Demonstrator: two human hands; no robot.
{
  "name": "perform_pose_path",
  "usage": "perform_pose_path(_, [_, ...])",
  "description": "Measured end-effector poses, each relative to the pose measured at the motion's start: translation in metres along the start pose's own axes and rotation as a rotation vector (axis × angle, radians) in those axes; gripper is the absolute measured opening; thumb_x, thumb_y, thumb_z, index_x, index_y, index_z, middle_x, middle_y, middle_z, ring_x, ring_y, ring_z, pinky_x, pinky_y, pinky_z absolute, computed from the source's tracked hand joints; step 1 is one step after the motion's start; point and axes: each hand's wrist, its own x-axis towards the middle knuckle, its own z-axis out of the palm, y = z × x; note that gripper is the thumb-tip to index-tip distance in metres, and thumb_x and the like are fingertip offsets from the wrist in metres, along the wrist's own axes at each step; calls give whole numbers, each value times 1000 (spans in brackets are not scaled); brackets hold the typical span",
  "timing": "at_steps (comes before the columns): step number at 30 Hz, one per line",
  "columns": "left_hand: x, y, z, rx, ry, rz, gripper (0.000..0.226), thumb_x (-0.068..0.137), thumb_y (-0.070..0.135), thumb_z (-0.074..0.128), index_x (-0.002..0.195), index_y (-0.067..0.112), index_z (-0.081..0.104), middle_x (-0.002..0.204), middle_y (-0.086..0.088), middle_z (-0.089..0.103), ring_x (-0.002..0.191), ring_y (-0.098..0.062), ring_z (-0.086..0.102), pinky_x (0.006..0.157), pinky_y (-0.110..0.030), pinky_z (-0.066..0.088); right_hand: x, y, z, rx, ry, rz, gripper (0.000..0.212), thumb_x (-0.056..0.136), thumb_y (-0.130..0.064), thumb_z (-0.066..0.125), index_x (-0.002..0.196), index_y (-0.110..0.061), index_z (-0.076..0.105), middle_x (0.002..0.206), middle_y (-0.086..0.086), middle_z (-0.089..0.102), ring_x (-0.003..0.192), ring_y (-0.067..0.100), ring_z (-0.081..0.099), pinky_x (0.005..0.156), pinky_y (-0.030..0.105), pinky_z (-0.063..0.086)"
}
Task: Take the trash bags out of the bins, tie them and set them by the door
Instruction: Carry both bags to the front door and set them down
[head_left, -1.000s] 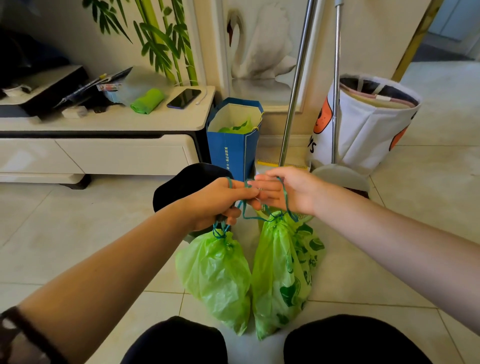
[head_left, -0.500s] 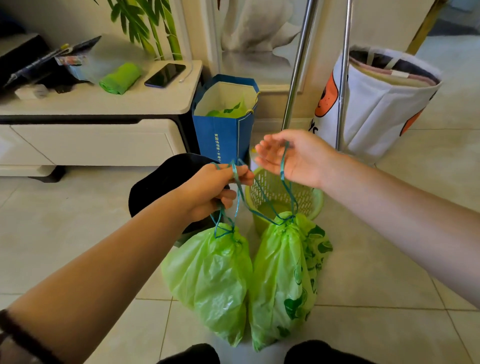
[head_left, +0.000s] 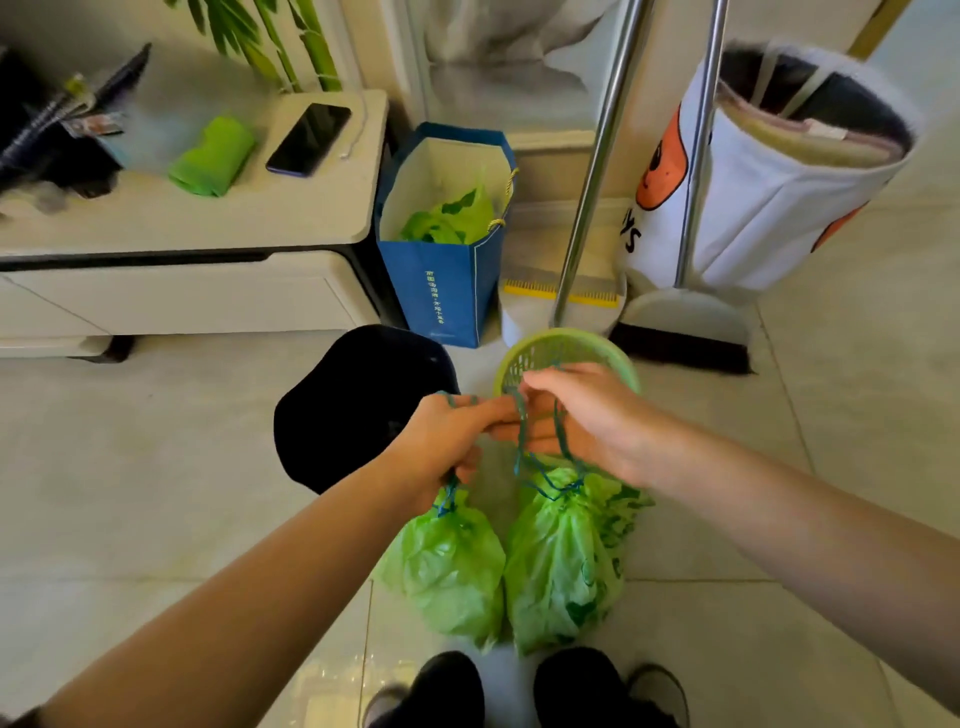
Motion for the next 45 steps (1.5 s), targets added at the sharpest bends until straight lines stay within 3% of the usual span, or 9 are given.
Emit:
perform_pose_path(3, [-16,3,5,65,12,-49,33,78,31,72,53,21,53,57,-5,39,39,-13,27,38,-18,23,-16,-6,4,90,4,89,17,95,-12,46,82,-6,54,69,14,63,58,30,67,67,37,57])
perform_pose_path(10, [-78,17,16,117,-26,-148,27,75,31,76,67,10,62,38,9,44,31,-7,34,41,-20,29,-61,-13,7,-113,161,232,17,92,-14,50,80,-4,56,60,15,56,31,16,47,40,23,42])
perform_pose_path(20, [-188,66,29,145,101,-214,32,89,18,60,61,13,45,58,-2,42,50,-15,41,57,-29,47,-180,-30,3,-533,233,215,11,66,-22,54,59,-14,53,57,4,54,54,21,49,52,26,38])
perform_pose_path(25, [-237,119,42,264,87,-175,27,89,25,58,69,10,47,58,-2,45,51,-18,48,73,-42,54,-259,-73,-4,-511,376,242,22,83,-7,46,62,-11,41,56,3,36,52,17,34,51,25,23])
perform_pose_path(31, [-291,167,65,555,-43,-94,28,90,24,52,68,8,46,65,-10,47,53,-21,40,53,-29,32,-334,-104,-11,-548,454,204,15,86,-10,43,73,-12,50,73,18,51,68,19,43,62,29,30])
perform_pose_path(34, [-318,183,78,753,-131,20,26,91,23,50,72,5,48,71,-15,52,58,-24,44,51,-31,31,-372,-110,-18,-583,561,186,22,84,-7,47,69,6,57,80,32,64,62,18,45,58,27,31])
perform_pose_path(38, [-349,206,97,876,-274,242,24,92,22,51,80,1,56,81,-20,66,75,-33,59,63,-36,41,-422,-109,-24,-557,727,74,26,85,-11,50,64,1,57,64,21,61,55,26,51,58,30,40])
perform_pose_path(43, [-379,231,128,827,-484,400,19,90,12,54,81,-3,62,68,-13,62,67,-29,60,70,-44,50,-493,-110,-32,-395,964,-94,15,85,-8,58,84,-2,73,78,11,73,79,26,69,81,38,54])
perform_pose_path(45, [-390,237,144,836,-516,467,18,90,11,56,79,-2,62,67,-15,63,63,-21,57,65,-39,48,-518,-110,-38,-360,1072,-120,16,84,-6,59,89,-3,74,85,11,74,83,23,68,82,30,53])
